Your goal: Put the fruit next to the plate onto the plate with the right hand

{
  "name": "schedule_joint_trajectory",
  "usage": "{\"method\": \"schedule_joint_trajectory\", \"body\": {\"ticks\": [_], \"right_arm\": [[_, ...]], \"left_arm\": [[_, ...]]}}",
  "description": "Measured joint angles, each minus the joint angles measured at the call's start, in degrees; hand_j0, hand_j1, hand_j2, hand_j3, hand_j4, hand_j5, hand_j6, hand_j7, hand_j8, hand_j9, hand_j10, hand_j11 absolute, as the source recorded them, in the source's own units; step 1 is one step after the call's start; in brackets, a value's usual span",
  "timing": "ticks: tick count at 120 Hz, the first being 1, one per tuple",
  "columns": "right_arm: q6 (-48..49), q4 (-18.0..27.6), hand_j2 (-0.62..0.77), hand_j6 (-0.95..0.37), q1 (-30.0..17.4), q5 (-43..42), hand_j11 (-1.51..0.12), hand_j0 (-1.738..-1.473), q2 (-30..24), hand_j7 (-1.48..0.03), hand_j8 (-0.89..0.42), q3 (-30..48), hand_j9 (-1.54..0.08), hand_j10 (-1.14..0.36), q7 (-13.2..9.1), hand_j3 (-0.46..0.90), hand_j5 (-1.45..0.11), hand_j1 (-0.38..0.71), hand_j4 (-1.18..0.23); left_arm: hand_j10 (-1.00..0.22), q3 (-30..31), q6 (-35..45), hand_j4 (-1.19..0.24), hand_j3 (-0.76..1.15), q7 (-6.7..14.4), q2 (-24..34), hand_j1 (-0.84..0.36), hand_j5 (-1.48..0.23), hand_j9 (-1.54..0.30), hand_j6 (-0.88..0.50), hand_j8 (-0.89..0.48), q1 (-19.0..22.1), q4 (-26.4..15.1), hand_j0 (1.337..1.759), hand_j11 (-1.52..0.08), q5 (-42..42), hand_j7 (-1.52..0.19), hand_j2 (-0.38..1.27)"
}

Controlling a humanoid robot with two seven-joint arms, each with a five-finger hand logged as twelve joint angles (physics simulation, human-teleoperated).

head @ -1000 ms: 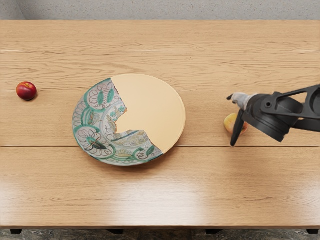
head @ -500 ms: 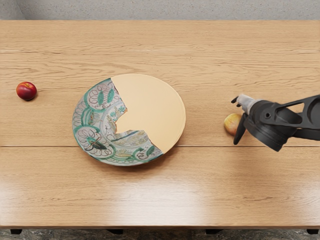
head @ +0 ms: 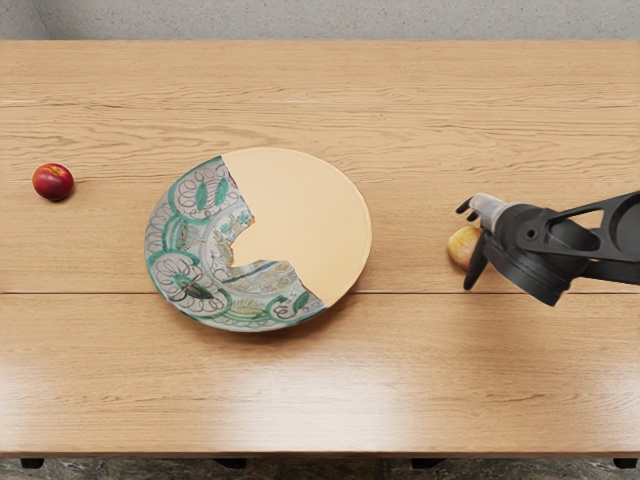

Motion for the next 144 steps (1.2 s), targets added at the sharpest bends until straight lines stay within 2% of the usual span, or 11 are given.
{"method": "schedule_joint_trajectory", "body": {"ticks": [16, 26, 44, 57, 60, 70, 96, 113, 119, 132, 144], "right_arm": [[-0.11, -0.43, -0.05, -0.27, -0.51, -1.06, -0.35, -1.658, 0.11, -0.35, -0.27, 0.24, -0.35, -0.27, 0.00, 0.00, -0.35, -0.03, -0.27], [-0.08, -1.37, -0.08, -0.40, -2.68, -1.95, -0.53, -1.658, 0.06, -0.53, -0.33, 2.42, -0.53, -0.41, -0.01, 0.00, -0.53, 0.14, -0.42], [-0.11, -2.52, 0.21, -0.46, -5.12, -2.75, -0.80, -1.653, -0.02, -0.79, -0.34, 5.00, -0.79, -0.44, -0.07, 0.00, -0.76, 0.19, -0.64], [-0.05, -3.82, 0.20, -0.42, -7.38, -2.03, -0.94, -1.648, -0.27, -0.92, -0.28, 8.42, -0.93, -0.38, -0.07, 0.00, -0.90, 0.20, -0.73], [0.06, -4.44, 0.35, -0.41, -8.15, -1.86, -0.97, -1.648, -0.33, -0.95, -0.27, 9.44, -0.95, -0.37, -0.08, 0.00, -0.93, 0.24, -0.75], [1.43, -6.97, 0.32, -0.37, -10.65, -1.42, -1.04, -1.644, -0.81, -1.01, -0.21, 13.63, -1.02, -0.33, -0.05, 0.00, -1.00, 0.26, -0.79], [5.41, -14.75, 0.28, -0.35, -16.78, -1.06, -1.09, -1.639, -3.55, -1.09, -0.17, 34.08, -1.10, -0.31, -0.01, 0.00, -1.08, 0.25, -0.85], [21.77, -19.43, 0.18, -0.39, -25.43, 0.00, -1.12, -1.637, -6.00, -1.11, -0.17, 57.14, -1.12, -0.30, -0.06, 0.00, -1.09, 0.21, -0.87], [28.19, -20.09, 0.23, -0.39, -27.79, 3.08, -1.13, -1.637, -7.01, -1.12, -0.17, 63.09, -1.13, -0.30, -0.06, 0.00, -1.09, 0.22, -0.87], [38.25, -20.54, 0.24, -0.39, -30.20, 10.19, -1.14, -1.637, -8.00, -1.12, -0.16, 69.32, -1.14, -0.30, -0.07, 0.00, -1.10, 0.22, -0.88], [41.94, -20.94, 0.23, -0.38, -30.72, 12.44, -1.15, -1.637, -5.35, -1.13, -0.17, 71.42, -1.14, -0.29, -0.06, 0.00, -1.09, 0.22, -0.88]], "left_arm": [[0.00, 0.00, 0.00, 0.00, 0.00, -0.01, 0.00, 0.35, 0.00, 0.00, 0.00, 0.00, 0.00, 0.00, 1.658, 0.00, 0.00, 0.00, 0.00], [0.00, 0.01, 0.00, 0.00, 0.00, -0.01, 0.00, 0.35, 0.00, 0.00, 0.00, 0.00, 0.00, 0.00, 1.658, 0.00, 0.00, 0.00, 0.00], [0.00, 0.00, 0.00, 0.00, 0.00, -0.01, 0.00, 0.35, 0.00, 0.00, 0.00, 0.00, 0.00, 0.00, 1.658, 0.00, -0.01, 0.00, 0.00], [0.00, -0.01, 0.00, 0.00, 0.00, 0.02, 0.00, 0.35, 0.00, 0.00, 0.00, 0.00, 0.00, 0.00, 1.658, 0.00, 0.00, 0.00, 0.00], [0.00, -0.01, 0.00, 0.00, 0.00, 0.01, 0.00, 0.35, 0.00, 0.00, 0.00, 0.00, 0.00, 0.00, 1.658, 0.00, 0.00, 0.00, 0.00], [0.00, 0.00, 0.00, 0.00, 0.00, 0.00, 0.00, 0.35, 0.00, 0.00, 0.00, 0.00, 0.00, 0.00, 1.658, 0.00, 0.00, 0.00, 0.00], [0.00, 0.02, 0.00, 0.00, 0.00, -0.01, 0.00, 0.35, 0.00, 0.00, 0.00, 0.00, 0.00, 0.00, 1.658, 0.00, 0.00, 0.00, 0.00], [0.00, 0.00, 0.00, 0.00, 0.00, -0.01, 0.00, 0.35, 0.00, 0.00, 0.00, 0.00, 0.00, 0.00, 1.658, 0.00, 0.00, 0.00, 0.00], [0.00, 0.00, 0.00, 0.00, 0.00, 0.00, 0.00, 0.35, 0.00, 0.00, 0.00, 0.00, 0.00, 0.00, 1.658, 0.00, 0.00, 0.00, 0.00], [0.00, 0.01, 0.00, 0.00, 0.00, -0.01, 0.00, 0.35, 0.00, 0.00, 0.00, 0.00, 0.00, 0.00, 1.658, 0.00, 0.00, 0.00, 0.00], [0.00, 0.01, 0.00, 0.00, 0.00, 0.01, 0.00, 0.35, 0.00, 0.00, 0.00, 0.00, -0.04, 0.00, 1.658, 0.00, 0.00, 0.00, 0.00]]}}
